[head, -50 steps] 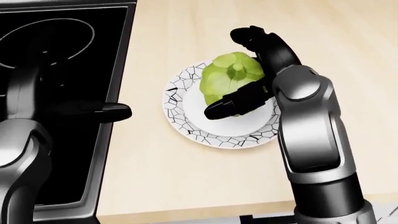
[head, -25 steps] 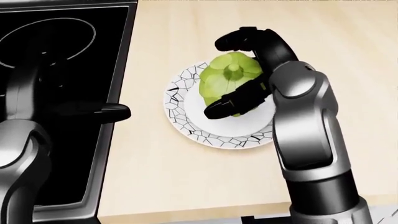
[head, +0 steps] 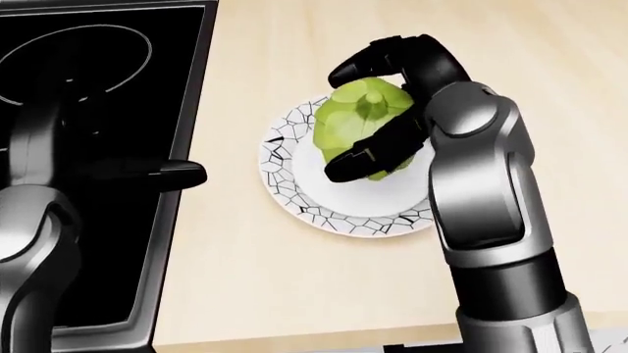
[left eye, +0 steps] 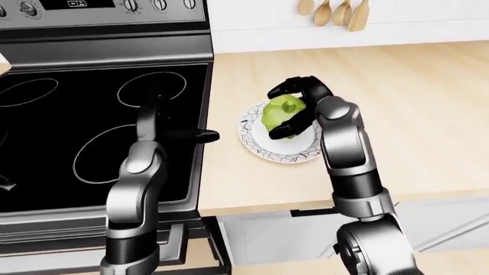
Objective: Pick the artichoke from the plate and place it in the pan.
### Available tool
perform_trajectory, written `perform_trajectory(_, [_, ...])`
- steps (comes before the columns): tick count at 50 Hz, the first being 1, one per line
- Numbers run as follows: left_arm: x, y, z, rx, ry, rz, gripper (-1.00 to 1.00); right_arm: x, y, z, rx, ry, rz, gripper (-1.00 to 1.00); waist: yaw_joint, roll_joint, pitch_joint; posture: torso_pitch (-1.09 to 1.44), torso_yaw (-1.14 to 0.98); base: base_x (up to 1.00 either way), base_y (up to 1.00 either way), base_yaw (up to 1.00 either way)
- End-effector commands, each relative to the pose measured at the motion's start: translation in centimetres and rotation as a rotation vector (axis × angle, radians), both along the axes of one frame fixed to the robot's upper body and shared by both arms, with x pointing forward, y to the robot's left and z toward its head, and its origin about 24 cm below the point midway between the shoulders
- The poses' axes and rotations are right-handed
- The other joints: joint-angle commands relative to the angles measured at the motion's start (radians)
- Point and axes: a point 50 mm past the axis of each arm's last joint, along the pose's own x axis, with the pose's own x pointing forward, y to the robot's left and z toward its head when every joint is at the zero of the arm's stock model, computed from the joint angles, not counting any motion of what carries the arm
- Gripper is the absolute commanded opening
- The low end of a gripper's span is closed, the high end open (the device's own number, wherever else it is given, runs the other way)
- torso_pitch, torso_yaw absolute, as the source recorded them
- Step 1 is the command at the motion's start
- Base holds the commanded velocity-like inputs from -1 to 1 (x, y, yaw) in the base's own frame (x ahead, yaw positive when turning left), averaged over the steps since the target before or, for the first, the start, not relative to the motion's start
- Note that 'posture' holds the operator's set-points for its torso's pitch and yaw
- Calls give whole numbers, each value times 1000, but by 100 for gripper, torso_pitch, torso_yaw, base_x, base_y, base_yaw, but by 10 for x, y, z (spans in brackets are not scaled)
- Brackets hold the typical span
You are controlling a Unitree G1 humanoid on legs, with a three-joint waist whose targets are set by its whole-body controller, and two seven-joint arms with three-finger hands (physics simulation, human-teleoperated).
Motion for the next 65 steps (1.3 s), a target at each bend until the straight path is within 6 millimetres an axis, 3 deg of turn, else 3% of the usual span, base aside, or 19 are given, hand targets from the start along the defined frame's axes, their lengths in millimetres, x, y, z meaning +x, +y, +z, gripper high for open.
perform_trajectory(1, [-2,0,20,8,-97,-1,100,-3,4,33,-3,-139,21,-83,0,0,-34,0,0,0,0,0])
perform_trajectory(3, [-3,0,20,8,-97,-1,100,-4,4,36,-3,-143,21,-100,1,1,-33,0,0,0,0,0])
perform_trajectory(18, [-2,0,22,10,-99,-1,100,-8,4,57,-19,-160,17,-100,0,1,-29,0,0,0,0,0])
perform_trajectory(39, [2,19,54,35,-108,100,100,-24,1,108,50,-221,-3,-100,-2,7,-19,0,0,0,0,0])
perform_trajectory(45, [2,22,60,41,-116,110,100,-26,0,110,52,-229,-7,-100,-3,9,-16,0,0,0,0,0])
perform_trajectory(48, [2,21,60,41,-115,108,100,-26,1,108,55,-225,-8,-100,-1,13,-63,0,0,-40,0,0])
perform_trajectory(60, [1,20,55,43,-108,111,100,-27,1,105,69,-223,-2,-100,-2,9,-45,0,0,-41,0,0])
perform_trajectory(62, [1,20,55,42,-107,111,100,-27,2,108,69,-228,0,-100,2,18,-49,0,0,-38,0,0])
perform_trajectory(65, [1,19,54,41,-105,109,100,-28,1,108,71,-233,-1,-100,-5,76,-40,0,0,-22,0,0])
